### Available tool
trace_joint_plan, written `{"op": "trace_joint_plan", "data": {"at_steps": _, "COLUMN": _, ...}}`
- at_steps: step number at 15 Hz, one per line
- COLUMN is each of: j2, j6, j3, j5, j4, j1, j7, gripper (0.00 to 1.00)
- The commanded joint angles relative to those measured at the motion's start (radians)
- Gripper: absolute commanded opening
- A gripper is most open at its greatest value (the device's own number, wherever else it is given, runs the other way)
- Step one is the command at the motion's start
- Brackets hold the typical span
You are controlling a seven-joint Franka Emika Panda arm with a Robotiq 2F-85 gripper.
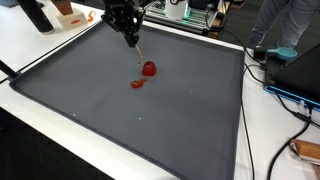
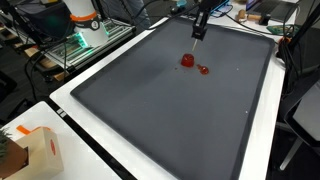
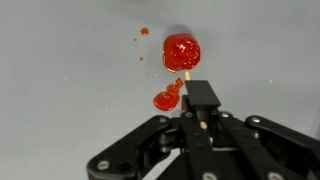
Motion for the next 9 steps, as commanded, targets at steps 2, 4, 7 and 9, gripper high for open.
{"op": "trace_joint_plan", "data": {"at_steps": 2, "j2": 0.002, "j6": 0.012, "j3": -0.008, "j5": -0.067, "j4": 0.0, "j1": 0.025, "j7": 0.099, "gripper": 0.03}}
{"op": "trace_joint_plan", "data": {"at_steps": 4, "j2": 0.005, "j6": 0.011, "j3": -0.015, "j5": -0.117, "j4": 0.003, "j1": 0.041, "j7": 0.177, "gripper": 0.03}}
{"op": "trace_joint_plan", "data": {"at_steps": 7, "j2": 0.014, "j6": 0.017, "j3": -0.023, "j5": -0.207, "j4": 0.009, "j1": 0.073, "j7": 0.307, "gripper": 0.03}}
{"op": "trace_joint_plan", "data": {"at_steps": 9, "j2": 0.021, "j6": 0.022, "j3": -0.03, "j5": -0.276, "j4": 0.01, "j1": 0.098, "j7": 0.402, "gripper": 0.03}}
